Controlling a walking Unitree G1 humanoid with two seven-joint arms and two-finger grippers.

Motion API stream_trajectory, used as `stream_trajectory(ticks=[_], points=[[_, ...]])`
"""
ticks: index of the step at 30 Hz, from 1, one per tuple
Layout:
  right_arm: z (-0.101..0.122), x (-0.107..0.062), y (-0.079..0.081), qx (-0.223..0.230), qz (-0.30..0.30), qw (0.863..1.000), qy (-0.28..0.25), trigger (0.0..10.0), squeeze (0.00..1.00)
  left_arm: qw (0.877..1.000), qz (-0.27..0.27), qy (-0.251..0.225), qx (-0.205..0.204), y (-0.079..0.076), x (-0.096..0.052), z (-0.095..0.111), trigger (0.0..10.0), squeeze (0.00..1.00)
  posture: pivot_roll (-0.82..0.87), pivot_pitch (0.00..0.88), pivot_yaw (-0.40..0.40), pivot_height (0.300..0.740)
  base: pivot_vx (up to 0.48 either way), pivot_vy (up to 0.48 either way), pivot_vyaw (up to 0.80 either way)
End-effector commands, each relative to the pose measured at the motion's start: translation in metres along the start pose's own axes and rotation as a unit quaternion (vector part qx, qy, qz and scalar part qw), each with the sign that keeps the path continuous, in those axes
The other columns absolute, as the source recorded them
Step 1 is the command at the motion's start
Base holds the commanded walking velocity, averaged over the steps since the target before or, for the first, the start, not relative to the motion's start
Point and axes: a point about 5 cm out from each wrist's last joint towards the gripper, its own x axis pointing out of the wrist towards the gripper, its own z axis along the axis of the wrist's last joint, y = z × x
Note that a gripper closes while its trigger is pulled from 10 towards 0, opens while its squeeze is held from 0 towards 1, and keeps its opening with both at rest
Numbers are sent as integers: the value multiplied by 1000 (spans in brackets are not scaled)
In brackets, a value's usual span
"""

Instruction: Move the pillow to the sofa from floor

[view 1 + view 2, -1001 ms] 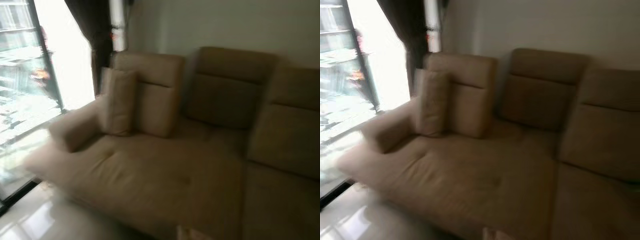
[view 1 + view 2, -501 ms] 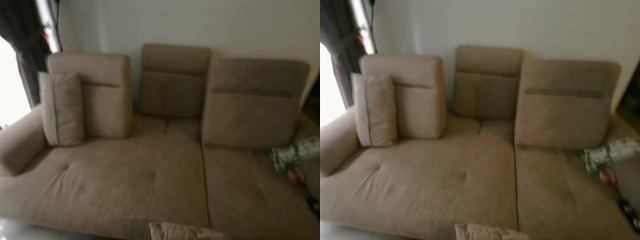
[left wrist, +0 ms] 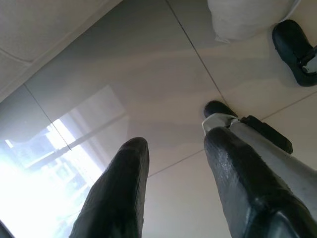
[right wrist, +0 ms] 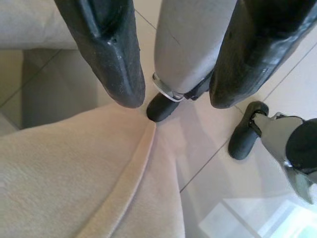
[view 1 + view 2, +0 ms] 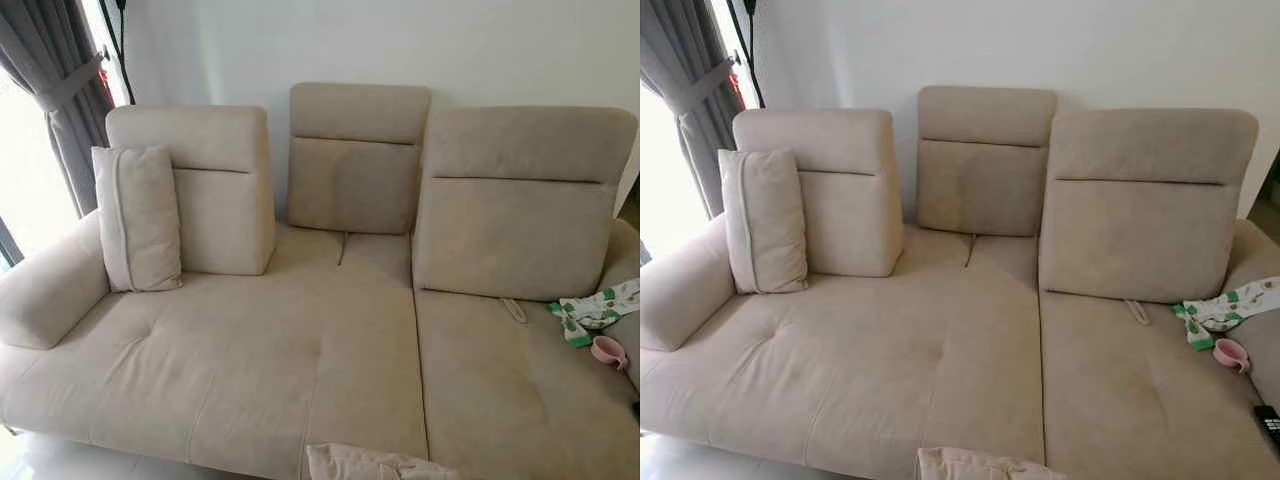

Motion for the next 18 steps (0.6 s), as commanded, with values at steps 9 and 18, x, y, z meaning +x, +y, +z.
stream_trajectory(ticks=[9,18], points=[[84,-18,-29,179,-107,934,-291,10000,0,884,-46,-329,-329,42,-31,111,10000,0,-78,0,33,740,0,0,-782],[85,-16,-27,173,-104,936,-287,10000,0,887,-43,-328,-323,44,-31,109,10000,0,-76,0,41,740,0,0,-354]])
